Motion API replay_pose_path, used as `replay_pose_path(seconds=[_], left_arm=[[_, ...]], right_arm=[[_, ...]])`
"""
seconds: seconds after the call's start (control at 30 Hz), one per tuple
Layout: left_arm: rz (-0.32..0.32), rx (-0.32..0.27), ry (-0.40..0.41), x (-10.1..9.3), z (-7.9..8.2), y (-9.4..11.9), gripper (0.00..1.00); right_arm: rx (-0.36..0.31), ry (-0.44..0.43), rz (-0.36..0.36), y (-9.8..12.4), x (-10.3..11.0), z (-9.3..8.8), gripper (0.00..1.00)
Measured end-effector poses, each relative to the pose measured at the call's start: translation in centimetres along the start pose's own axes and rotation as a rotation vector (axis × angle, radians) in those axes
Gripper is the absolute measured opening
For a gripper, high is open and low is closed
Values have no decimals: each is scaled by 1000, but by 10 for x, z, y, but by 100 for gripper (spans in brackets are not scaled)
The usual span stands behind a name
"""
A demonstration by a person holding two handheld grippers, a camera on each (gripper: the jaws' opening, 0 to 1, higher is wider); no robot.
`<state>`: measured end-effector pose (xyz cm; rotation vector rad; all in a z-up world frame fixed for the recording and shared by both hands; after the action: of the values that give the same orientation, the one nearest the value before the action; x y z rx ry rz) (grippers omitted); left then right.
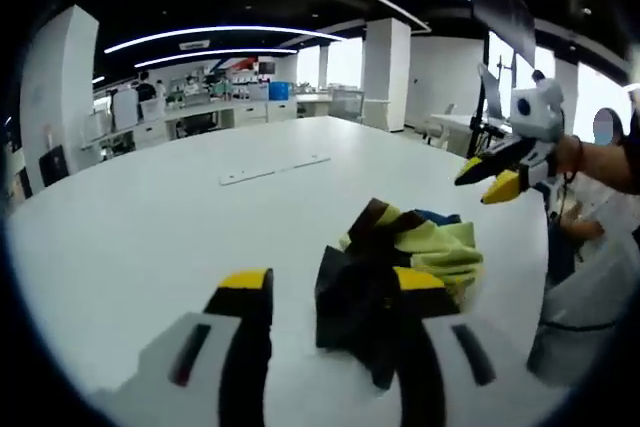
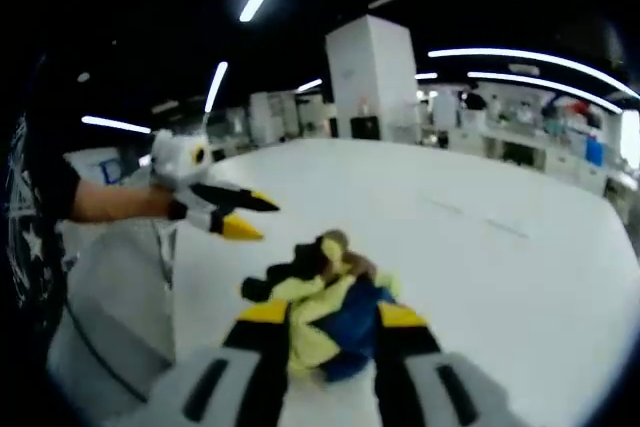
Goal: Fold the garment on the visible template until the final outline fits inside the template.
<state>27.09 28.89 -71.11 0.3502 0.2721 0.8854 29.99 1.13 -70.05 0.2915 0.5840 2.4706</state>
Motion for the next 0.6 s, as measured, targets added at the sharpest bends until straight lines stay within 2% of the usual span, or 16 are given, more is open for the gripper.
replay_pose_path(seconds=[0.13, 0.33, 0.47, 0.6], left_arm=[[-24, 35, 6, 11, -10, -10, 40], [-58, 74, -10, 10, -14, -20, 37], [-72, 98, -17, 22, -24, -33, 35], [-98, 112, -1, 24, -27, -38, 29]], right_arm=[[25, 0, 22, -10, -2, -1, 25], [79, 22, 43, -24, -11, -4, 16], [113, 20, 66, -31, -11, -8, 15], [159, 25, 77, -37, -10, -14, 12]])
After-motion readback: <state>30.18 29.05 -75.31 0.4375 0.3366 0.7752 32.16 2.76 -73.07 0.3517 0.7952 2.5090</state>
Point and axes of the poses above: the point that each gripper's makers call its tool centre point, and the gripper's own axes: y roughly backward along the fingers, x roughly to its left, z roughly out of its top, the point moved 9 cm from there along y, roughly backward along the fingers, and after that the axes turned 7 degrees about -z, right-handed, at the moved point
